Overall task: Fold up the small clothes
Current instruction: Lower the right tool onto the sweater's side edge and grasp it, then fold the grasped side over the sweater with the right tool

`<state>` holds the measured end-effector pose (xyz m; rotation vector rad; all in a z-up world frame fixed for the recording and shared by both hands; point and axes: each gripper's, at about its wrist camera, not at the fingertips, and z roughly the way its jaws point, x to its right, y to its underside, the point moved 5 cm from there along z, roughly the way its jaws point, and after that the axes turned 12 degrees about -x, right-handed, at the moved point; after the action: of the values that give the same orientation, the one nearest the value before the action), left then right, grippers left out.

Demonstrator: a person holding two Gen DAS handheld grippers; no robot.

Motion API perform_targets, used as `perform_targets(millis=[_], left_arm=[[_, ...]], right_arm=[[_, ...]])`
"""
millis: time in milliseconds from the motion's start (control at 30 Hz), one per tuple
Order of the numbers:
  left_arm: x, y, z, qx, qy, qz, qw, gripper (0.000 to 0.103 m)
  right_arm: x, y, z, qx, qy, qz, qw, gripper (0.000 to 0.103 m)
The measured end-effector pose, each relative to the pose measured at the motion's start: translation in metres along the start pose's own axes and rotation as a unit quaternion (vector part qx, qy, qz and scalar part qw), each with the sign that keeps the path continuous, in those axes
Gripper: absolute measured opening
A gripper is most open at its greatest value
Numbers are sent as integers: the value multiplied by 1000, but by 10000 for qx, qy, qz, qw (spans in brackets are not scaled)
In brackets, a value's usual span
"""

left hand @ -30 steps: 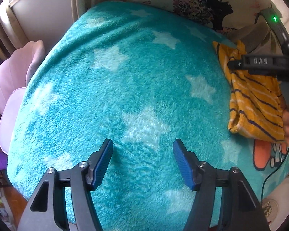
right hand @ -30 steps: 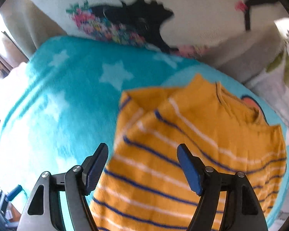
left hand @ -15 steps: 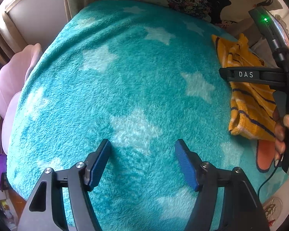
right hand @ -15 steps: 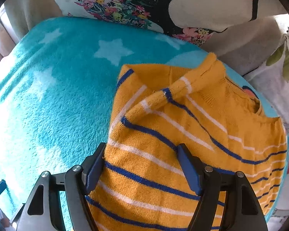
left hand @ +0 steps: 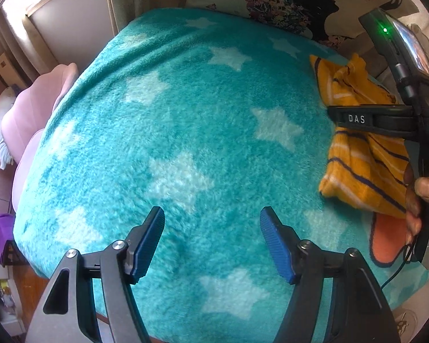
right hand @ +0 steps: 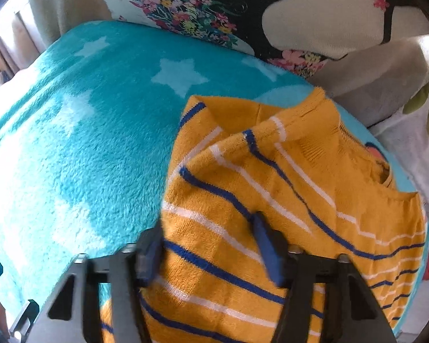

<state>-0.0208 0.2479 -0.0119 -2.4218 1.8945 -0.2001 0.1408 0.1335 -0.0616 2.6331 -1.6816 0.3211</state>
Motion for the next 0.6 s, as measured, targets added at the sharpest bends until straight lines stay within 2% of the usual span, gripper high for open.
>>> perform_targets(millis=[33, 67, 133, 200, 267, 333, 533, 567, 600], left_arm=[[2, 2, 0, 1, 41, -16, 10000, 68], [5, 5, 0, 12, 126, -25, 9999, 68], [11, 6, 0, 44, 407, -21, 9992, 68], [22, 8, -2, 122, 848, 38, 9963, 69], [39, 9, -7, 268, 1385, 185, 9898, 73], [55, 6, -8, 400, 1729, 359, 9835, 79], [97, -20, 4, 649, 1686, 844, 9799, 79], [101, -24, 7, 601, 1736, 844, 9793, 75], [105, -27, 8, 527, 1886, 821, 9772, 54]], right_arm=[[0, 2, -2, 37, 18, -63, 10000, 30], [2, 4, -4, 65, -30, -94, 9999, 25], [10, 8, -9, 97, -350, -16, 9993, 21], [24, 9, -12, 83, -820, 170, 9964, 20], [38, 12, -16, 59, -1211, 330, 9921, 19], [47, 14, -19, 48, -1399, 363, 9895, 19], [62, 20, -34, 160, -1564, 371, 9869, 18], [60, 23, -38, 183, -1591, 373, 9864, 18], [63, 26, -42, 214, -1618, 375, 9859, 18]])
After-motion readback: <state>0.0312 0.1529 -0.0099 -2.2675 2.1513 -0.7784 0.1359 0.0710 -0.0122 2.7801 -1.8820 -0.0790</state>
